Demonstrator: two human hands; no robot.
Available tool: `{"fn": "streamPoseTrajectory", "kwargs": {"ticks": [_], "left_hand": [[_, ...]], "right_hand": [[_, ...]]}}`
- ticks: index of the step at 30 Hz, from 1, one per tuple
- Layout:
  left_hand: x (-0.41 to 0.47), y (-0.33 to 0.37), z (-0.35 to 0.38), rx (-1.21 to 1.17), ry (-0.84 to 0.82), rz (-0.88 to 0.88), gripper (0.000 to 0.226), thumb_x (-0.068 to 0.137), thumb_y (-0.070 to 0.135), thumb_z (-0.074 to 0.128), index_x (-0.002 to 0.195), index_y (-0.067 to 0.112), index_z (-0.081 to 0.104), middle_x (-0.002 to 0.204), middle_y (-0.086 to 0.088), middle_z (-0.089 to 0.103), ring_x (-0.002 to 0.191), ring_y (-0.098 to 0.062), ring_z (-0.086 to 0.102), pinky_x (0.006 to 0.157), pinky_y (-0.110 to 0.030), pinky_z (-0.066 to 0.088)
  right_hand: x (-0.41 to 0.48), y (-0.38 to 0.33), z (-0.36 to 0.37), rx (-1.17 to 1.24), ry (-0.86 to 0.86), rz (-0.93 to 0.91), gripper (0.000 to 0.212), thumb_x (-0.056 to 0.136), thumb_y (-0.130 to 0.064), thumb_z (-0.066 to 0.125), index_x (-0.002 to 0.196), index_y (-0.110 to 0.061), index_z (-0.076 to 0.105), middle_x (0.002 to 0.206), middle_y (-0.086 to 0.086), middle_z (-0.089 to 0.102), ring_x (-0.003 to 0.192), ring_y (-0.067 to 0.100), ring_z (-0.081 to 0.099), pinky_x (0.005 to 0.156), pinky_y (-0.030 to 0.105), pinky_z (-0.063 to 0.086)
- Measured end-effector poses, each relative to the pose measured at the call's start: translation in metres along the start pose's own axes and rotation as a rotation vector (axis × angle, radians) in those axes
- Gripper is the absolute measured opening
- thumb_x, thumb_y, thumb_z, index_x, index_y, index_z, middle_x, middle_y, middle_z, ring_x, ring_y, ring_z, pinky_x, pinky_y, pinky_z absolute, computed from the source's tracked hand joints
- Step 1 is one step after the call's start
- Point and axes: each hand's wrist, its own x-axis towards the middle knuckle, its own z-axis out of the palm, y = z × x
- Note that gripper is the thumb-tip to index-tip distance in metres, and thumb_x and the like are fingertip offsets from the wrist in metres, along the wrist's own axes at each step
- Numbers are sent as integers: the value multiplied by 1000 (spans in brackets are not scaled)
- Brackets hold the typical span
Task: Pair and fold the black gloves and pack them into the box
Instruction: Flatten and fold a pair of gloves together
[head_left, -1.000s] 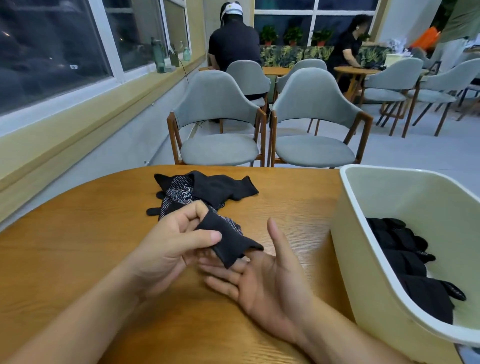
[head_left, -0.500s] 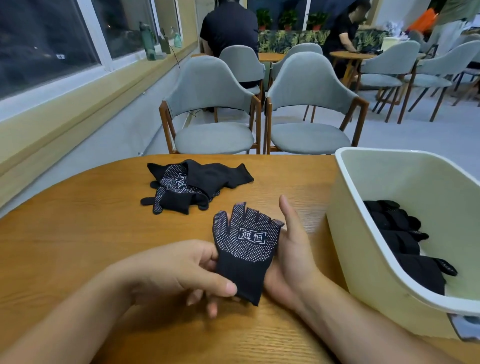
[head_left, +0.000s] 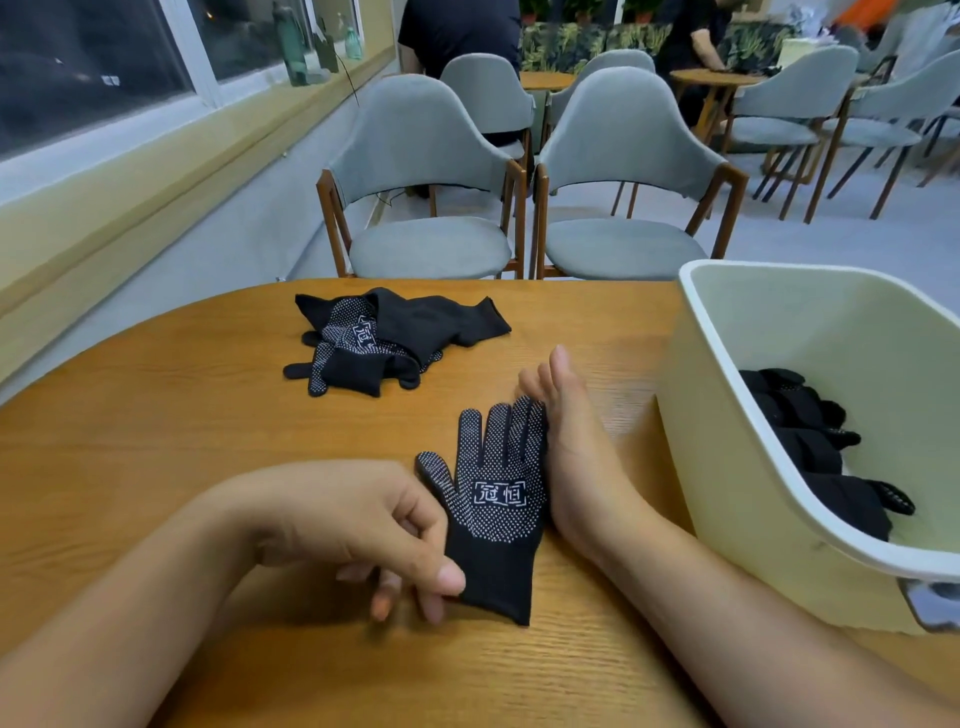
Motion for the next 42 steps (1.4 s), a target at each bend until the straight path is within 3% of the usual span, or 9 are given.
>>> {"fn": "streamPoseTrajectory", "kwargs": {"ticks": [3, 7, 12, 17, 24, 30, 34, 38, 42], "left_hand": [[-2, -1, -3, 10, 45, 5, 30, 98, 34, 76, 80, 14, 62, 93, -13, 82, 58, -14, 62, 50, -26, 30], [-4, -2, -7, -22, 165, 57, 35, 96, 35, 76, 74, 18, 55, 75, -16, 77, 48, -16, 56, 50, -30, 23], [6, -5, -14, -139, 535, 229, 25, 97, 25, 76, 88, 6, 63, 70, -11, 72, 47, -14, 50, 47, -17, 35], [24, -35, -40, -66, 920, 293, 11, 96, 19, 80, 102, 24, 72, 80, -7, 75, 60, -16, 59, 62, -29, 50], [35, -71, -76, 222, 1351, 172, 20, 85, 24, 87, 97, 33, 72, 89, 8, 68, 68, -8, 54, 69, -26, 45], [38, -93, -97, 266, 1424, -19, 43, 91, 53, 77, 122, 26, 66, 108, 6, 59, 94, -13, 59, 87, -35, 48], [41, -98, -98, 303, 1371, -59, 36, 90, 60, 75, 110, 31, 68, 114, 5, 56, 110, -19, 60, 97, -40, 52], [41, -94, -94, 259, 1397, 3, 20, 89, 43, 82, 92, 28, 69, 103, 6, 59, 98, -20, 60, 91, -41, 50], [39, -90, -92, -124, 1426, 168, 16, 91, 23, 81, 88, 23, 65, 86, 8, 67, 79, -11, 58, 77, -35, 48]], "right_hand": [[5, 2, -7, -260, 61, -141, 79, 97, -81, 43, 163, -36, 43, 163, -22, 45, 148, -6, 39, 125, 27, 24], [0, 1, -13, -410, 89, -283, 41, 112, -48, 47, 150, -35, 56, 149, -24, 57, 133, -17, 47, 98, -1, 30], [-7, 12, -9, -390, 61, -363, 22, 111, -35, 54, 121, -28, 72, 116, -10, 77, 114, 10, 72, 97, 36, 56], [-11, 14, -4, -413, 55, -349, 24, 110, -36, 53, 106, -29, 76, 101, -7, 79, 100, 13, 72, 93, 48, 58], [-10, 15, -6, -384, 68, -325, 27, 108, -41, 52, 103, -30, 76, 100, -5, 79, 100, 15, 71, 96, 54, 55], [-7, 18, -8, -367, 71, -322, 25, 111, -35, 53, 103, -28, 76, 99, -3, 79, 99, 15, 71, 97, 53, 56], [-7, 18, -8, -351, 72, -313, 25, 113, -31, 53, 103, -27, 76, 99, -3, 79, 97, 13, 71, 96, 50, 55], [-7, 18, -7, -359, 78, -314, 24, 111, -34, 54, 102, -29, 76, 99, -4, 79, 99, 13, 71, 96, 52, 56], [-8, 16, -7, -363, 74, -306, 24, 112, -31, 54, 103, -28, 76, 99, -4, 79, 99, 12, 71, 96, 51, 55]]}}
